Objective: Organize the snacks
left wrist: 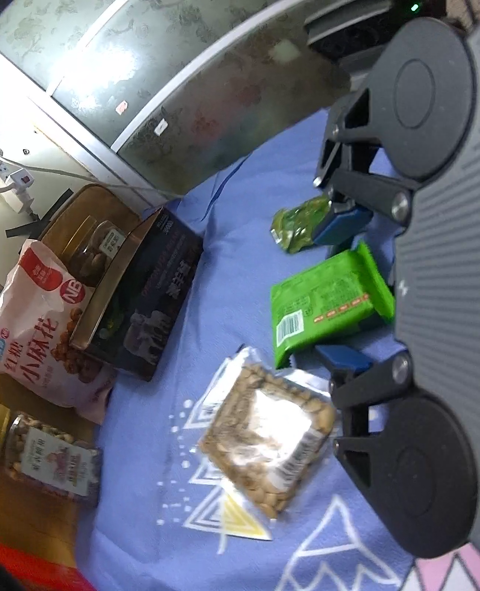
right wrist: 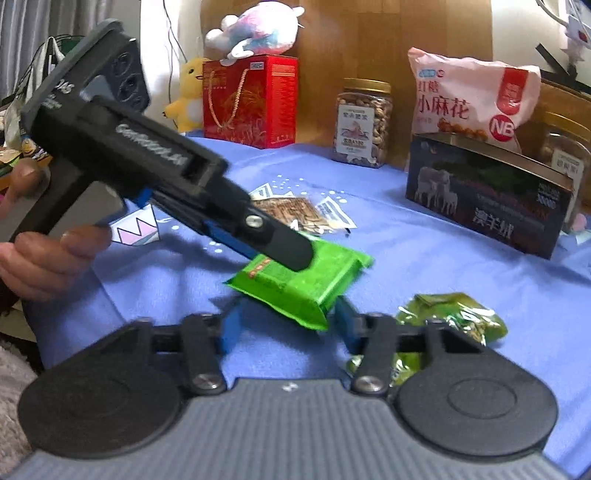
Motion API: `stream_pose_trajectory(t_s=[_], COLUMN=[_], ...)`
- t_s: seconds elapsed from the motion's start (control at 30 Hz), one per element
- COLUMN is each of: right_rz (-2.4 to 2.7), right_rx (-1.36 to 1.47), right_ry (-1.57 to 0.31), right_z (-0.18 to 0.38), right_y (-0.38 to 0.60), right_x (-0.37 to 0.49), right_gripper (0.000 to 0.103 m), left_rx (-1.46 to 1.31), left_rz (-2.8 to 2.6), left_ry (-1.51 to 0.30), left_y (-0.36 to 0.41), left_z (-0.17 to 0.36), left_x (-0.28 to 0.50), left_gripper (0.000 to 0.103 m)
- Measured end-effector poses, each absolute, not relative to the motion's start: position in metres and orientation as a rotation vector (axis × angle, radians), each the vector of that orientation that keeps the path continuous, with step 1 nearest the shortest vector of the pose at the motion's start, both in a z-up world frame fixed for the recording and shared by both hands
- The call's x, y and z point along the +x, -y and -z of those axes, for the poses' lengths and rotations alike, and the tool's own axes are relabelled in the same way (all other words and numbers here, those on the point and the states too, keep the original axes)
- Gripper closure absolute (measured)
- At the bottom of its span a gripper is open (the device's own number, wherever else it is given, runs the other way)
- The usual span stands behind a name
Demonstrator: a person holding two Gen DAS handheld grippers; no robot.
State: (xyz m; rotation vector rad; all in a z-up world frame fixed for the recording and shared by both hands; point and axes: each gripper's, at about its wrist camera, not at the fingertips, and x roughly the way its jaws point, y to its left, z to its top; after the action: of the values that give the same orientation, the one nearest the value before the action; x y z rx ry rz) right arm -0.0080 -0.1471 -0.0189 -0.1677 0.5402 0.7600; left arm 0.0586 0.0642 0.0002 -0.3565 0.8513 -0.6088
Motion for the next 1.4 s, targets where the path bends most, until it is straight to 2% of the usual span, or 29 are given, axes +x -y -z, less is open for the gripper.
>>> stream_pose_trajectory(t_s=[0.03, 0.1, 0.5, 1.4], right_rz=[-0.751, -0.739, -0.729, -0.700], right_rx=[-0.172, -0.164, -0.102, -0.052], right_ry=[-0.533, -0.525, -0.546, -0.554], right_z=[0.019, 0.018, 0.018, 0.019], right_y=[0.147, 0.149, 0.156, 0.161], right_x=[-0.009, -0.008, -0.002, 0.001], right_gripper=[0.069, 0.074, 0.071, 0.067], left_rx=[-0.335, -0.315, -0.240, -0.241], left_rz=[0.599, 0.595, 0.607, 0.605], left_ry=[-0.843, -0.829, -0.734, -0.737], left_y=[-0.061, -0.055, -0.045, -0.047], left_z=[-0.002, -0.003, 0.004, 0.004], left_x=[0.060, 0.064, 0.056, 0.055], left_gripper=[0.044, 0.044, 0.044, 0.046])
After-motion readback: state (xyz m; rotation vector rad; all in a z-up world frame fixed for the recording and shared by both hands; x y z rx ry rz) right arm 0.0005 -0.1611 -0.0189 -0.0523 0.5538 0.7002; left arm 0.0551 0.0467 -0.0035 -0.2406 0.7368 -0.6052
